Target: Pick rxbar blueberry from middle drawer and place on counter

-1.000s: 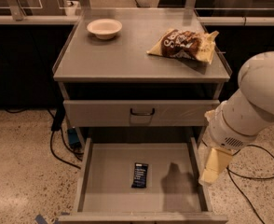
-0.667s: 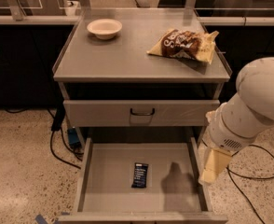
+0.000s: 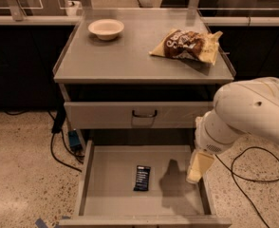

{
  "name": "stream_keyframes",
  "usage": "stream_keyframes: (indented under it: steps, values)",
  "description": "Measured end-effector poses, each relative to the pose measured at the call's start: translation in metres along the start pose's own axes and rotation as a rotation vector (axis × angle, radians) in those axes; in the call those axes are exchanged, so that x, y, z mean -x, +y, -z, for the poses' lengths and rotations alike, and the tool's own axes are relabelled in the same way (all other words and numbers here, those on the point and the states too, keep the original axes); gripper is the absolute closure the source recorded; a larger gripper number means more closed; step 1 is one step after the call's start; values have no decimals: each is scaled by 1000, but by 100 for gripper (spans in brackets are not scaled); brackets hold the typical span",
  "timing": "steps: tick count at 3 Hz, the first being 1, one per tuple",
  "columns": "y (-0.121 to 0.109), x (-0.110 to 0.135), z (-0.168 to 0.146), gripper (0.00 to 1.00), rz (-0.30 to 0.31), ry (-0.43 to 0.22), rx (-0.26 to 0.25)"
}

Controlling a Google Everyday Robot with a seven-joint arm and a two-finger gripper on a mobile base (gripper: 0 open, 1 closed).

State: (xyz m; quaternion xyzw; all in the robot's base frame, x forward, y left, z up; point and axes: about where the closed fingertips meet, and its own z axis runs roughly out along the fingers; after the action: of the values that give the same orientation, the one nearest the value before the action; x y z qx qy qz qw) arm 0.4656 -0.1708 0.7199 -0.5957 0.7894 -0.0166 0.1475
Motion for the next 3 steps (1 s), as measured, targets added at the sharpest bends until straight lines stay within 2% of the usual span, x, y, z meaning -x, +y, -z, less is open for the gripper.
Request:
stream_keyframes:
  steps: [1,3]
  values:
    - [-3,8,-39,0,-2,-37,41]
    - [13,19,-106,0,-14,-187,193]
